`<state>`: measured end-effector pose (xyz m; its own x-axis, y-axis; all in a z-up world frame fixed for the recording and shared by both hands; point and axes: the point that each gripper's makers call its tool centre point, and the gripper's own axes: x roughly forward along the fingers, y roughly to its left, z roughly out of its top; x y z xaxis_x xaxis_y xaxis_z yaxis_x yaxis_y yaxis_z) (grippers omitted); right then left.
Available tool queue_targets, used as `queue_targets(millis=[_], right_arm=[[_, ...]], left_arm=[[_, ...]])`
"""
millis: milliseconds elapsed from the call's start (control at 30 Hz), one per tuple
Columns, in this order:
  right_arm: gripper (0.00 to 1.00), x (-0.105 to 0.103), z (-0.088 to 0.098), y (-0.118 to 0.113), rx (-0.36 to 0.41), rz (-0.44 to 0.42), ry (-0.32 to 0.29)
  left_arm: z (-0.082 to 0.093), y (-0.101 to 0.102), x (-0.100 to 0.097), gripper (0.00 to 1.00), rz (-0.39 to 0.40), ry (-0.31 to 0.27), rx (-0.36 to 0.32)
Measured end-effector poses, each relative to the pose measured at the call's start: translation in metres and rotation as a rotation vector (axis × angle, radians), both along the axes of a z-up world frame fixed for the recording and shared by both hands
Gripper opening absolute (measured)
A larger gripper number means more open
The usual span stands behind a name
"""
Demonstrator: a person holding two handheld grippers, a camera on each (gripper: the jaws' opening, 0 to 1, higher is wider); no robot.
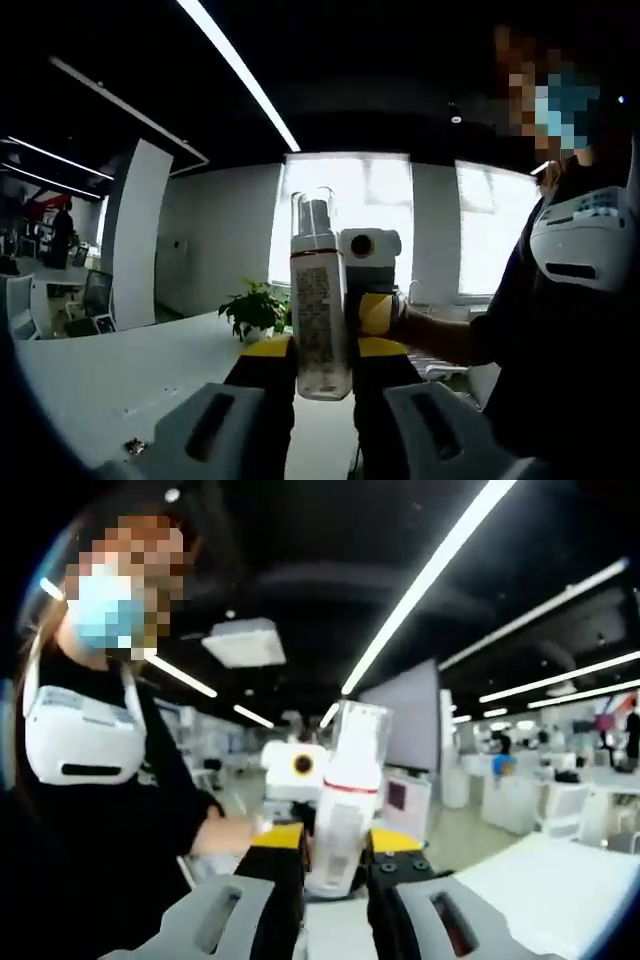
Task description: Arrange the skincare products in the storage area until every visible bottle or jar stands upright without overlapping.
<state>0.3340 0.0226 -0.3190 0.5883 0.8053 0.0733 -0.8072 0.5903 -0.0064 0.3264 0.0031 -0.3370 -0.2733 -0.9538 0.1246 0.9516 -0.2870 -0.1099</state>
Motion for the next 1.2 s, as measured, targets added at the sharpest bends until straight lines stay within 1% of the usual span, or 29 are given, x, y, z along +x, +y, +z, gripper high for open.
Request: queue_targets(millis=[33, 100, 133, 167, 200, 233, 300, 333, 367, 400, 433, 467, 533, 600, 633, 667, 700, 733, 767, 833, 867, 933, 967, 1067, 1100, 1133, 1200], right_arm=[[0.19, 0.0, -0.001, 0.0, 0.008, -0.011, 0.005], [0.2, -0.005, -0.005, 0.003, 0.029, -0.003, 0.03], [0.22, -0.009, -0.007, 0.008, 0.062, 0.018, 0.064], [0.28, -0.009, -0.008, 0.009, 0.085, 0.022, 0.081], [0.31, -0.008, -0.011, 0.01, 0.083, 0.014, 0.077], [0.32, -0.007, -0.013, 0.01, 0.085, 0.011, 0.083], [0.21, -0.004, -0.018, 0.009, 0.078, -0.013, 0.087], [0.19, -0.003, -0.018, 0.008, 0.094, -0.019, 0.085], [0.19, -0.004, -0.013, 0.009, 0.156, -0.01, 0.093], [0.19, -0.005, -0.019, 0.008, 0.128, -0.007, 0.105], [0.19, -0.004, -0.021, 0.009, 0.119, -0.013, 0.103], [0.19, -0.003, -0.026, 0.009, 0.088, -0.027, 0.096], [0.2, -0.003, -0.028, 0.011, 0.08, -0.027, 0.101], [0.2, -0.002, -0.028, 0.01, 0.086, -0.035, 0.099], [0.2, -0.001, -0.029, 0.009, 0.092, -0.04, 0.099], [0.2, 0.001, -0.03, 0.007, 0.087, -0.051, 0.101], [0.18, 0.006, -0.037, 0.002, 0.053, -0.086, 0.102], [0.15, 0.006, -0.04, 0.003, 0.049, -0.084, 0.108], [0.15, 0.006, -0.043, 0.004, 0.049, -0.076, 0.114], [0.14, 0.008, -0.053, 0.005, 0.014, -0.068, 0.09], [0.14, 0.008, -0.057, 0.007, 0.001, -0.059, 0.071], [0.13, 0.011, -0.069, 0.007, -0.001, -0.065, 0.066], [0.13, 0.012, -0.077, 0.007, -0.015, -0.062, 0.049], [0.13, 0.013, -0.094, 0.007, -0.023, -0.061, 0.043], [0.13, 0.013, -0.098, 0.007, -0.028, -0.057, 0.039], [0.13, 0.013, -0.105, 0.008, -0.033, -0.056, 0.029], [0.13, 0.013, -0.113, 0.007, -0.022, -0.053, 0.034]], left_arm=[[-0.002, -0.001, 0.0, 0.17, -0.003, 0.013, -0.01], [-0.007, 0.001, -0.001, 0.17, -0.02, 0.025, -0.021], [-0.01, 0.002, -0.001, 0.17, -0.019, 0.027, -0.018], [-0.013, 0.001, -0.002, 0.17, -0.017, 0.027, -0.004], [-0.02, 0.001, -0.002, 0.17, -0.011, 0.004, 0.019], [-0.027, 0.002, -0.001, 0.17, 0.0, -0.032, 0.042], [-0.03, 0.004, -0.006, 0.17, -0.015, -0.035, 0.042], [-0.03, 0.007, -0.008, 0.17, -0.025, -0.036, 0.03], [-0.032, 0.008, -0.007, 0.17, -0.018, -0.036, 0.035], [-0.034, 0.009, -0.007, 0.17, -0.017, -0.03, 0.042], [-0.036, 0.009, -0.006, 0.17, -0.014, -0.024, 0.05], [-0.04, 0.01, -0.006, 0.17, -0.005, -0.034, 0.058], [-0.045, 0.013, -0.005, 0.18, -0.002, -0.039, 0.061], [-0.047, 0.014, -0.004, 0.18, -0.003, -0.015, 0.063], [-0.05, 0.015, -0.004, 0.18, -0.002, -0.015, 0.065], [-0.054, 0.015, -0.002, 0.18, 0.011, -0.015, 0.07], [-0.057, 0.015, 0.0, 0.18, 0.015, -0.01, 0.073], [-0.058, 0.015, 0.0, 0.18, 0.015, -0.007, 0.076], [-0.066, 0.014, 0.001, 0.18, 0.017, -0.011, 0.095], [-0.079, 0.012, 0.003, 0.18, 0.03, -0.034, 0.121], [-0.086, 0.011, 0.003, 0.18, 0.028, -0.035, 0.135], [-0.097, 0.01, 0.007, 0.19, 0.045, -0.036, 0.155], [-0.105, 0.009, 0.008, 0.19, 0.048, -0.037, 0.166], [-0.123, 0.009, 0.01, 0.19, 0.059, -0.021, 0.199], [-0.132, 0.009, 0.011, 0.2, 0.065, 0.005, 0.228], [-0.134, 0.009, 0.012, 0.2, 0.066, 0.01, 0.233], [-0.146, 0.009, 0.012, 0.22, 0.063, 0.009, 0.256]])
